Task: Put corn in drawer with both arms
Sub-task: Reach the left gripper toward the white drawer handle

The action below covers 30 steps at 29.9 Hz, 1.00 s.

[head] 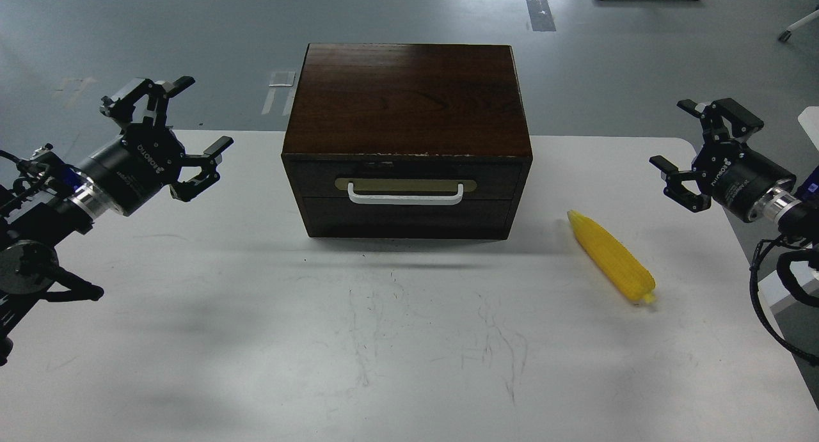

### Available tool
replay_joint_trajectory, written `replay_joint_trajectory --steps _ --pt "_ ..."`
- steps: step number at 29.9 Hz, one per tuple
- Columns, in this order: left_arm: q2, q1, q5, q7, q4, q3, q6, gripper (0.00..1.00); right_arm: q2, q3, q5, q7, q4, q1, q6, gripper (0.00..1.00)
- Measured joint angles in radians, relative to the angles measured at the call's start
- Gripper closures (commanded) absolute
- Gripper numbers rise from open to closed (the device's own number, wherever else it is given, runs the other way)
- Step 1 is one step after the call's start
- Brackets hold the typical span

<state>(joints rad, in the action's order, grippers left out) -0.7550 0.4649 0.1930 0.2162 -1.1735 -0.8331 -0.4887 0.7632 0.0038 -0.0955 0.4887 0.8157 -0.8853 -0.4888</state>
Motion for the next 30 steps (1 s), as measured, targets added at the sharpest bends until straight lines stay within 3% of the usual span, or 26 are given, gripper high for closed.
replay_joint_trajectory --steps 13,16,18,22,30 --pt "-0.005 -0.008 -0.006 -0.002 -0.005 -0.015 0.0 0.02 0.001 0.011 -0.001 0.0 -0.001 -0.001 0.0 0.0" --pt "-0.008 -0.007 -0.007 0.011 0.002 -0.022 0.0 0.02 0.001 0.015 -0.001 0.0 -0.001 -0.001 0.0 0.0" --pt "-0.015 0.001 0.008 0.041 0.004 -0.031 0.0 0.02 0.001 0.022 -0.001 0.0 -0.001 -0.001 0.0 0.0" --pt "-0.026 0.064 0.122 0.079 0.002 -0.034 0.0 0.02 0.001 0.028 -0.001 0.0 -0.002 -0.002 0.0 0.0" --pt "-0.021 0.274 0.524 0.094 -0.081 -0.024 0.0 0.02 -0.001 0.029 -0.001 0.0 -0.001 -0.009 0.0 0.0"
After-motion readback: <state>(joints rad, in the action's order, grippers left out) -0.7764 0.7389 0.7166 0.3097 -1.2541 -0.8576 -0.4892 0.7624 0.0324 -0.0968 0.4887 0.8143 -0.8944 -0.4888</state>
